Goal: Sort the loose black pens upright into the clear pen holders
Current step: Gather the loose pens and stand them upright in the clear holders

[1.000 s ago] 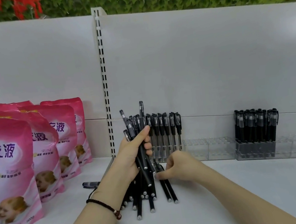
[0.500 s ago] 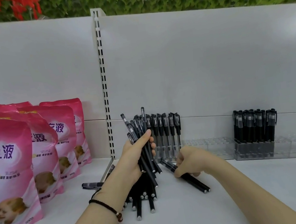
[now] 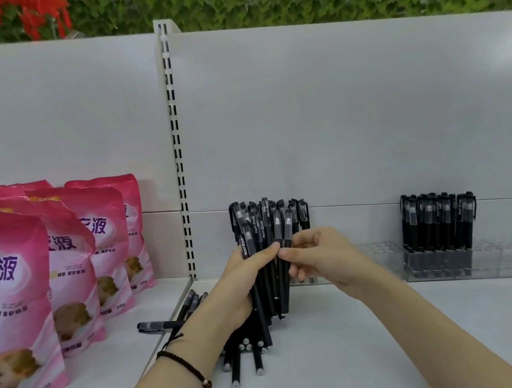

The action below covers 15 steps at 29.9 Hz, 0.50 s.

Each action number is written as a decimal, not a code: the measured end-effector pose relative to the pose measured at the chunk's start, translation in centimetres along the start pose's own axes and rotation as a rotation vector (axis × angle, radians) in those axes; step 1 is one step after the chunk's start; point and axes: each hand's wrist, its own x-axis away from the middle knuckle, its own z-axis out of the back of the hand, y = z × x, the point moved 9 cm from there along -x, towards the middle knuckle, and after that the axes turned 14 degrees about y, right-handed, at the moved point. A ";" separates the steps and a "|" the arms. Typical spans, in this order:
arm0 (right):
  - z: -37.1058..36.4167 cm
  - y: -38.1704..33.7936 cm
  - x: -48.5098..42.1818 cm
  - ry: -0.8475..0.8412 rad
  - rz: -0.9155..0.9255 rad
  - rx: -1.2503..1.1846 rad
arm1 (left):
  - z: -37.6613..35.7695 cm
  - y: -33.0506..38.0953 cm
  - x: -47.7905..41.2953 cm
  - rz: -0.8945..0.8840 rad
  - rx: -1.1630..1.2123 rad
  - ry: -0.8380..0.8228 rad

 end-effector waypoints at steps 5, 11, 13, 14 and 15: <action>0.7 -0.5 0.1 0.046 0.091 0.163 | -0.4 -0.1 0.0 -0.026 -0.058 -0.030; 0.8 -2.8 0.9 -0.014 0.283 0.360 | -1.2 0.1 0.2 -0.074 -0.081 -0.087; 0.9 -3.2 1.0 -0.047 0.241 0.272 | -1.5 0.6 0.3 -0.094 -0.018 -0.116; 1.3 -3.3 0.8 -0.019 0.211 0.220 | -1.7 0.9 0.4 -0.107 0.013 -0.127; 1.9 -3.5 0.5 0.038 0.190 0.177 | -1.8 1.0 0.4 -0.126 0.027 -0.128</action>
